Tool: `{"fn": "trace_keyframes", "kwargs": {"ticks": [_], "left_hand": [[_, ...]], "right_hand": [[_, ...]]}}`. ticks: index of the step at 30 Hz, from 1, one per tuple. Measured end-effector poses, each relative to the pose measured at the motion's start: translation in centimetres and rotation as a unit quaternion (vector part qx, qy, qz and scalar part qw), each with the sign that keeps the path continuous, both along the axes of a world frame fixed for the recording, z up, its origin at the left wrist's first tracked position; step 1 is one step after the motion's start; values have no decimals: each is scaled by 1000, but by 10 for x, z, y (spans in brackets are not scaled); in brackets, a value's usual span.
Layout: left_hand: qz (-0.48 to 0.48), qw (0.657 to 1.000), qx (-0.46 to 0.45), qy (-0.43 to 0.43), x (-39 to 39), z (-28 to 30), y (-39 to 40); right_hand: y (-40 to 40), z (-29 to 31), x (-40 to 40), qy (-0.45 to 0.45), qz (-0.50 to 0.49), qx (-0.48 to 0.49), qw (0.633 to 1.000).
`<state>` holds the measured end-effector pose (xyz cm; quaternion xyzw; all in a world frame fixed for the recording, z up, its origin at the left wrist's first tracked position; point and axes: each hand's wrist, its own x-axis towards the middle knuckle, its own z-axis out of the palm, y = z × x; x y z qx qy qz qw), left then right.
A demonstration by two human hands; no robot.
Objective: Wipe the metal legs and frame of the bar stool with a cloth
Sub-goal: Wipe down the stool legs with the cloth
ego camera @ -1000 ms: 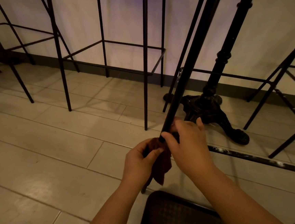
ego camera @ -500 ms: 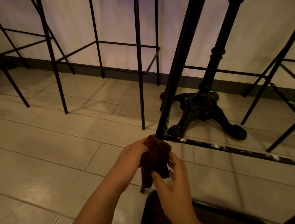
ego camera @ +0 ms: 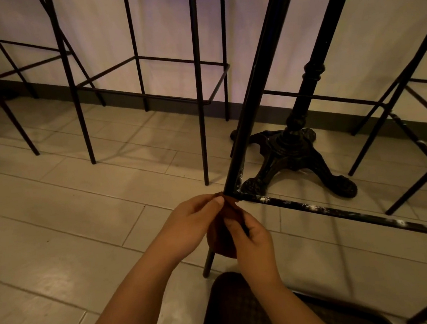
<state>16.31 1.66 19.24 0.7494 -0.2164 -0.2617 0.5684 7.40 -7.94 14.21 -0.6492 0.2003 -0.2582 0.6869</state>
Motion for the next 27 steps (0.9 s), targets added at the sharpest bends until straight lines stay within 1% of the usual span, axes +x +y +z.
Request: {"fn": "trace_keyframes", "kwargs": {"ticks": [2,4,6,7,8,10,12,15,17,19,20,22,25,27], "left_hand": [[-11,1000,-8,-28,1,2,5],[-9,998,21,-52,4,6,1],[16,997,41,-61,5,9,-3],[23,996,49,-69,5,8,-4],[33,994,63,-78,4,9,-6],[58,990,85,-100,3,10,-10],[78,983,112,-122,2,10,-12],[74,977,138,-148,0,13,-11],[40,967,184,-175,2,21,-7],[20,956,220,-195,9,32,0],[27,955,216,-200,14,38,3],[41,969,148,-194,23,50,6],[5,986,32,-165,26,63,-4],[-14,988,3,-154,24,65,-14]], "right_hand": [[-6,0,-1,-10,9,16,1000],[-12,-3,1,-5,5,55,998],[-14,-7,5,6,-28,101,995],[-13,-9,6,6,-59,101,993],[-11,-11,7,1,-99,80,992],[-3,-13,9,-8,-168,-9,986],[6,-15,9,-18,-194,-86,977],[21,-18,8,-44,-148,-120,981],[25,-18,9,-57,-114,-118,985],[22,-16,14,-49,-119,-114,985],[20,-14,17,-39,-128,-110,985],[17,-10,22,-23,-133,-97,986],[17,-5,23,-14,-110,-90,990],[15,-4,24,-8,-95,-86,992]]}}
